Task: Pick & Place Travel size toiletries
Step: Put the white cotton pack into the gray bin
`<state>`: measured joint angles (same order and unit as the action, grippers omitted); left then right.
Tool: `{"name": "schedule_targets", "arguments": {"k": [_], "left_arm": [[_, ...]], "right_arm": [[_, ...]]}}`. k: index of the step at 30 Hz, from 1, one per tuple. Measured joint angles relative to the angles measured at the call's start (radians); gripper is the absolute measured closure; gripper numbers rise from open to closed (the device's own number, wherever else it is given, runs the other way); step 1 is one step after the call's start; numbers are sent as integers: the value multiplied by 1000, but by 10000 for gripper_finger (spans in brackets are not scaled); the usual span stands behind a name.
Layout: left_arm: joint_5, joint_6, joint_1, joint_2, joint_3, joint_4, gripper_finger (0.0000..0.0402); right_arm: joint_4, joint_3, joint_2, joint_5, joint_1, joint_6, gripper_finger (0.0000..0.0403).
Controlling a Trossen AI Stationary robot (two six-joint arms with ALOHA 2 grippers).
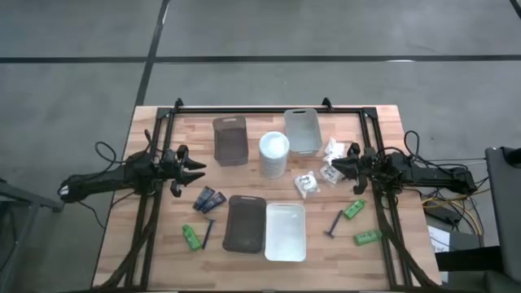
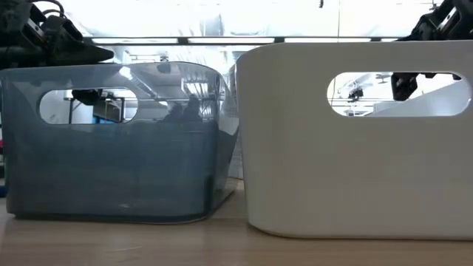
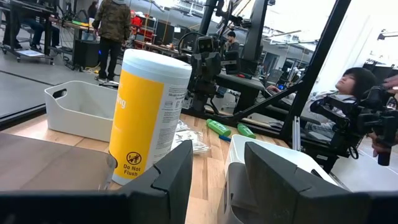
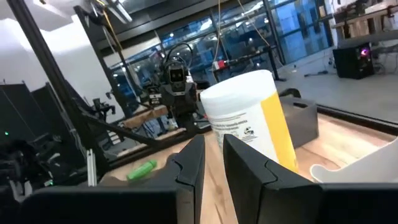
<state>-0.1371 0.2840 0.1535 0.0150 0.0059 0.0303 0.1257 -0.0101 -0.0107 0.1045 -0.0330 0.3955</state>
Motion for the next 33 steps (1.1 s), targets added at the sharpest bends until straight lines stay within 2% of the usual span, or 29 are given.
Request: {"name": "schedule_targets", "arguments": {"k": [5, 9, 14, 18, 24, 33], "left_arm": [[0, 0, 0, 0, 0, 0, 250], [0, 0, 0, 0, 0, 0, 250], [0, 0, 0, 0, 0, 0, 250], [0, 0, 0, 0, 0, 0, 250], [0, 0, 0, 0, 0, 0, 250], [0, 0, 0, 0, 0, 0, 250]], "right_arm": [[0, 0, -15, -10, 0, 99, 346], [-5, 0, -41, -11, 0, 118, 346], [-196, -66, -123, -10, 0, 100, 346], [-354, -182, -238, -10, 0, 14, 346], [-493, -392, -477, -10, 0, -137, 346], [-607, -636, -800, -17, 0, -78, 346]]}}
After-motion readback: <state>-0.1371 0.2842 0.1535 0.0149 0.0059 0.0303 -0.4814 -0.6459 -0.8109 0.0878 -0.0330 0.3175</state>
